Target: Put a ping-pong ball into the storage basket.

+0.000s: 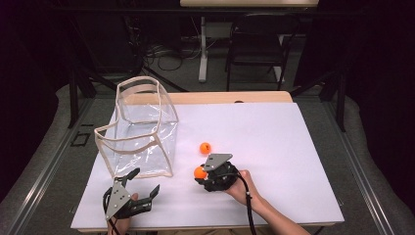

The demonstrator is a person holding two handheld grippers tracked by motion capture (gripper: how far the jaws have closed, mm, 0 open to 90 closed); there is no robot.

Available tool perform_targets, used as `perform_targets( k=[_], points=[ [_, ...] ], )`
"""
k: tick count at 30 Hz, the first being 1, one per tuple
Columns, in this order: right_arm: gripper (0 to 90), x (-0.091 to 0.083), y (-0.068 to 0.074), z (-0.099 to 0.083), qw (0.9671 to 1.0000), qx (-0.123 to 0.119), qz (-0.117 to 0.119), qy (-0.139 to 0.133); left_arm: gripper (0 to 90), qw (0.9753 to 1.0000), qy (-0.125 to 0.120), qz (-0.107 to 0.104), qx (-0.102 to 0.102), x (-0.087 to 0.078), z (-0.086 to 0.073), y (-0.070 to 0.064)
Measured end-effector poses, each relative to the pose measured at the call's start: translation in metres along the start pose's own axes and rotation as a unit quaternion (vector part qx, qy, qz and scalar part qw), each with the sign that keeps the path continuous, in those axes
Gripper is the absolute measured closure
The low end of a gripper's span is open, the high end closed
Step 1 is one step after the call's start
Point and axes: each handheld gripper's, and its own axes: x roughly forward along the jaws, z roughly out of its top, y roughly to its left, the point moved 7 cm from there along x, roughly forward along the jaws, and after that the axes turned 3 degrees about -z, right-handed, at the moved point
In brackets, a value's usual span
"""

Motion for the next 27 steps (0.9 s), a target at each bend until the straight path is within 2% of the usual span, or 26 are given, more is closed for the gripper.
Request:
perform_targets(
  k=[27],
  points=[
    [50.5, -0.011, -0.008, 0.005, 0.9997, 0.007, -0.015, -0.02, 15.5, 1.0, 0.002, -0.003, -0.001, 0.0, 0.0, -0.001]
  ],
)
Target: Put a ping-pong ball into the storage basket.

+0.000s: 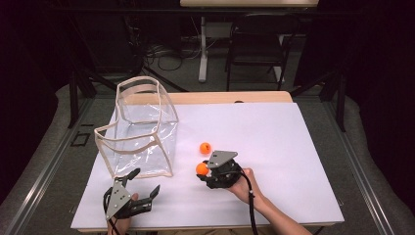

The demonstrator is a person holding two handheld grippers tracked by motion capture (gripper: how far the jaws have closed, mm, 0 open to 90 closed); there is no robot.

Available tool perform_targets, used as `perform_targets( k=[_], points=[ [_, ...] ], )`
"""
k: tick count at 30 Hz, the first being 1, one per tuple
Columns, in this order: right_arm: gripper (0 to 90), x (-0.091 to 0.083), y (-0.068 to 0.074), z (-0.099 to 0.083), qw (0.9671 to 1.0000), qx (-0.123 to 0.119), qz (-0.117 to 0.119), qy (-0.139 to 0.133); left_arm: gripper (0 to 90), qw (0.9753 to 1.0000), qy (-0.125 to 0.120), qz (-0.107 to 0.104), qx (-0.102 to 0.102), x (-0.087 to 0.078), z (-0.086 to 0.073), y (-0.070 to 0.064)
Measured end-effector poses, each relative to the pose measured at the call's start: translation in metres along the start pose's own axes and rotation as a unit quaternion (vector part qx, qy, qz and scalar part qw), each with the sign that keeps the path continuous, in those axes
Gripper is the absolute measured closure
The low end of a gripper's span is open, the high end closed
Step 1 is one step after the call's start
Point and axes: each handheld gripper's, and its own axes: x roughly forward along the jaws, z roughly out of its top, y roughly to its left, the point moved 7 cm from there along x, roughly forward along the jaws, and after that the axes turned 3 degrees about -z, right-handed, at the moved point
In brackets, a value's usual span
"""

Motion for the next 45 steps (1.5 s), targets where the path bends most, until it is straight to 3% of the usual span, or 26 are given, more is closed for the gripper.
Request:
perform_targets(
  k=[45],
  points=[
    [50.5, -0.018, -0.018, 0.007, 0.999, 0.014, -0.029, -0.031, 15.5, 1.0, -0.001, 0.0, 0.0, 0.0, 0.0, 0.0]
  ],
)
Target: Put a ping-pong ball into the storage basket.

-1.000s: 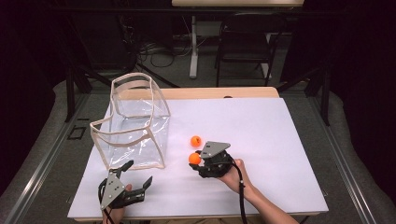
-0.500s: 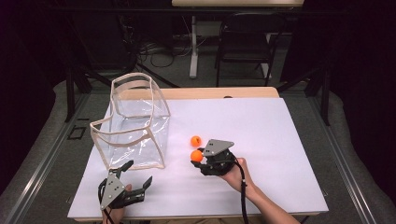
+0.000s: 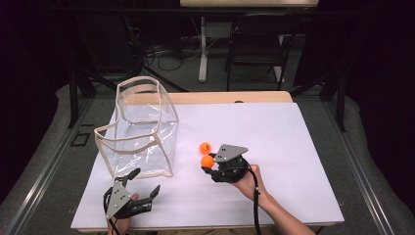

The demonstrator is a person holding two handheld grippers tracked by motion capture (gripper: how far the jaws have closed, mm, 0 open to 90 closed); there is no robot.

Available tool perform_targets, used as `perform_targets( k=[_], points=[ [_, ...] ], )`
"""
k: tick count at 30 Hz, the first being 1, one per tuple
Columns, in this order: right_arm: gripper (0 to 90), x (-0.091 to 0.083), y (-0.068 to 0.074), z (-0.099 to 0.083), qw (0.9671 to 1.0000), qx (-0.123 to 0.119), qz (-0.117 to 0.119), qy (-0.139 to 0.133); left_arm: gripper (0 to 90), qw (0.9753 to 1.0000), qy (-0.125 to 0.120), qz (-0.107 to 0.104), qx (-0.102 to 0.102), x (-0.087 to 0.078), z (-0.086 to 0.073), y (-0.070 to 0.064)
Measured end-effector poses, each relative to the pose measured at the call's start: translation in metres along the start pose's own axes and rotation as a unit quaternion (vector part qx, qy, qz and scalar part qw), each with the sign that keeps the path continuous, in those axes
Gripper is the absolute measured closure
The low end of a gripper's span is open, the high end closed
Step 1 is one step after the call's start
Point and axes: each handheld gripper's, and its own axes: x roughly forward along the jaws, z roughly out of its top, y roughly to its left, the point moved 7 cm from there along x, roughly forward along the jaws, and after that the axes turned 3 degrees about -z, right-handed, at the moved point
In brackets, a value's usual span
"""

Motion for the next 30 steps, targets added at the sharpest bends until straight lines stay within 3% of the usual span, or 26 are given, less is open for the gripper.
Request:
perform_targets(
  k=[30],
  points=[
    [50.5, -0.014, -0.011, 0.009, 0.9993, 0.014, -0.016, -0.031, 15.5, 1.0, 0.001, -0.002, 0.001, 0.001, 0.0, 0.0]
  ],
)
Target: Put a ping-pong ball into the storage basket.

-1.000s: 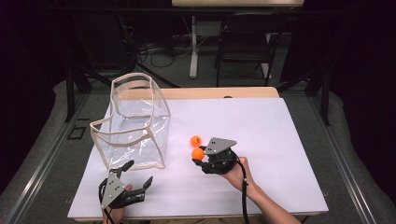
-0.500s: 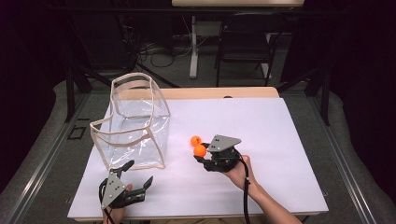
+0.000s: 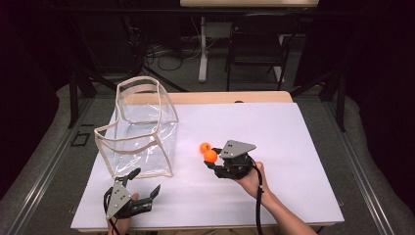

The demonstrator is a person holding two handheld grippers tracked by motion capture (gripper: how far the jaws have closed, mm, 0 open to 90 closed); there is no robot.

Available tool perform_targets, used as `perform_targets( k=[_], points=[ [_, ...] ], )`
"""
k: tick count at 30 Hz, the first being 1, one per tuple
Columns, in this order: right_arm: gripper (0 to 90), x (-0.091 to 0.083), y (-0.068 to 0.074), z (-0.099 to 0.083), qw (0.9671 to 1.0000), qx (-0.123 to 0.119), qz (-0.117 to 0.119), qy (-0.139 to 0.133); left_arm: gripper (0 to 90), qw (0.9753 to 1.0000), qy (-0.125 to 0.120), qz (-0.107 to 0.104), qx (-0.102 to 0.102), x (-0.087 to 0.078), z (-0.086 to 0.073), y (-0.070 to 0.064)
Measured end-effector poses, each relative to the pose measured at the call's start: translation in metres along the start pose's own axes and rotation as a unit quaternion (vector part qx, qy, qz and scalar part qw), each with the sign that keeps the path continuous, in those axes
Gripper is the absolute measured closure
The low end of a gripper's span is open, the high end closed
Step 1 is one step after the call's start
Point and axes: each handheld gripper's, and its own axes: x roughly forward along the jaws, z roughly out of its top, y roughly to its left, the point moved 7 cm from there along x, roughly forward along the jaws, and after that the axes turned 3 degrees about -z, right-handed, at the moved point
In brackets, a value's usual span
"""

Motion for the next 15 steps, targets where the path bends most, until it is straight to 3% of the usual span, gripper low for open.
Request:
perform_targets(
  k=[15],
  points=[
    [50.5, -0.0048, -0.0033, 0.0056, 0.9999, 0.002, -0.004, -0.012, 15.5, 1.0, 0.0, 0.0, 0.0, 0.0, 0.0, -0.0002]
  ],
)
